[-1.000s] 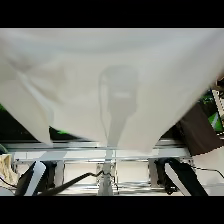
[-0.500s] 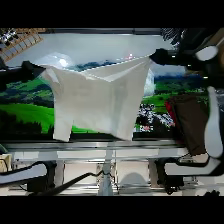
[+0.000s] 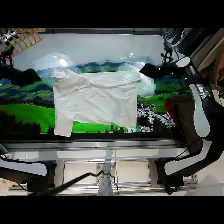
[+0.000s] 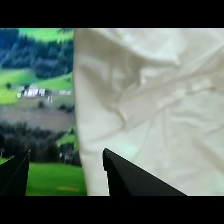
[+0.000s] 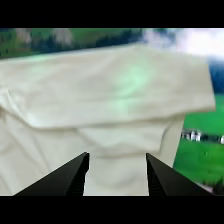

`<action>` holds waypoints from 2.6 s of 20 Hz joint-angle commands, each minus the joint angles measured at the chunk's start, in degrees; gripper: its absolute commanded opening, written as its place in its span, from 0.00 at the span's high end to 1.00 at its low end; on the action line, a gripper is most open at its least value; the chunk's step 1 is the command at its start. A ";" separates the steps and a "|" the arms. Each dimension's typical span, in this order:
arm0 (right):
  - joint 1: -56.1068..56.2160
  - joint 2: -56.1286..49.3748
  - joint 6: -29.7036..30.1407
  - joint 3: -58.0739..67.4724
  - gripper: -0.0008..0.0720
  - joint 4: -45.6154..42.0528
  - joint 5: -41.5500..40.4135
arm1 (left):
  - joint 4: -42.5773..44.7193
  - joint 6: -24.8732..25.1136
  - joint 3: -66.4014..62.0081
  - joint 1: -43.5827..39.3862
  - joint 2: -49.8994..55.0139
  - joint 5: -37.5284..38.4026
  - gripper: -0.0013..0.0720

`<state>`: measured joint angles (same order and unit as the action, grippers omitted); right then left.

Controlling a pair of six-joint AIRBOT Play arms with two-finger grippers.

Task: Fold the clothes and pants, and hang the long-sleeved shirts on hangers.

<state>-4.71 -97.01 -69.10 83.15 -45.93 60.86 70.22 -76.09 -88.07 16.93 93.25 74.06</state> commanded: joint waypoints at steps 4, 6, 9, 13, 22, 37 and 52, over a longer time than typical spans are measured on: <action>-0.79 9.84 0.68 -25.24 0.44 -4.13 9.84 | 12.55 -6.43 24.26 -15.26 -13.62 -3.56 0.26; -0.79 13.64 2.82 -31.56 0.44 -4.04 10.19 | 15.39 -6.45 28.76 -22.49 -16.57 -2.86 0.18; -0.76 15.91 2.95 -35.95 0.36 -4.31 10.84 | 16.09 -9.49 30.84 -31.56 -18.01 -2.97 0.10; -0.76 15.91 3.78 -39.26 0.36 -4.39 11.98 | 26.12 -17.81 30.84 -41.07 -17.86 -4.55 0.10; -0.70 15.89 7.32 -41.77 0.36 -2.10 11.10 | 29.81 -24.79 30.84 -44.04 -11.89 -6.58 0.12; -0.59 15.89 8.76 -41.77 0.36 -2.12 13.20 | 34.69 -18.45 30.73 -43.34 -15.08 -5.57 0.97; 5.51 14.45 8.50 -36.79 0.47 -2.51 13.73 | 19.71 -11.26 30.75 -27.54 -29.49 -4.39 0.97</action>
<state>-2.07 -81.69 -59.46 46.15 -47.35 74.22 91.81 -88.05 -57.30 -11.86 64.20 69.69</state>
